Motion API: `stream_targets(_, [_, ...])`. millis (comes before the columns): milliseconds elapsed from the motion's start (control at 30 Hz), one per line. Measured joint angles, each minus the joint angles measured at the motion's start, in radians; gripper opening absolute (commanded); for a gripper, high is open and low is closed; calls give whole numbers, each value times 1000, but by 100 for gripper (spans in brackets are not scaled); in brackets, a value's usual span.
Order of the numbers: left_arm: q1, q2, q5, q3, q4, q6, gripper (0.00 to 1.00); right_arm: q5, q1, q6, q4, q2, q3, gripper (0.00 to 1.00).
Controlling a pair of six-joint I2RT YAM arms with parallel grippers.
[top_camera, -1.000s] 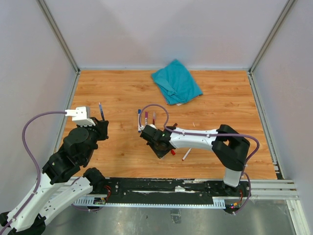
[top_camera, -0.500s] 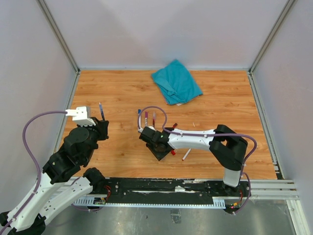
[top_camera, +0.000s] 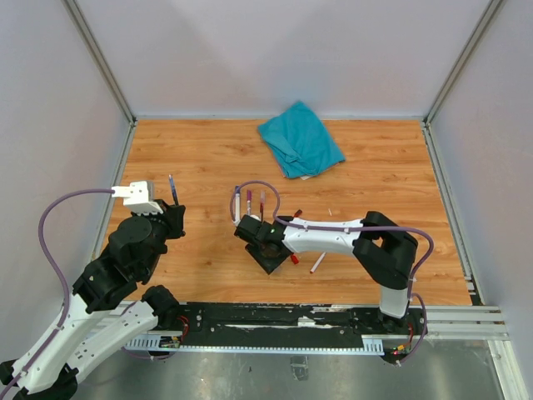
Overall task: Insert the pens into the pen caps
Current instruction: Insert the pen cap onto the pen.
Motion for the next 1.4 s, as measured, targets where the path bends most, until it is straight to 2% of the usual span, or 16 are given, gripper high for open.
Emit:
stream_targets(333, [0, 0, 0, 0, 0, 0, 1, -14, 3, -33, -20, 19, 25, 30])
stream_targets(467, [0, 0, 0, 0, 0, 0, 1, -18, 6, -47, -30, 25, 32, 15])
stream_targets(633, [0, 0, 0, 0, 0, 0, 1, -21, 6, -57, -50, 35, 48, 1])
stream_targets(1000, [0, 3, -1, -8, 0, 0, 5, -21, 6, -71, -29, -26, -11, 1])
stream_targets(1100, [0, 3, -1, -11, 0, 0, 1, -23, 6, -109, -2, -85, -46, 1])
stream_targets(1400, [0, 5, -1, -12, 0, 0, 1, 3, 6, -196, 172, -346, -183, 1])
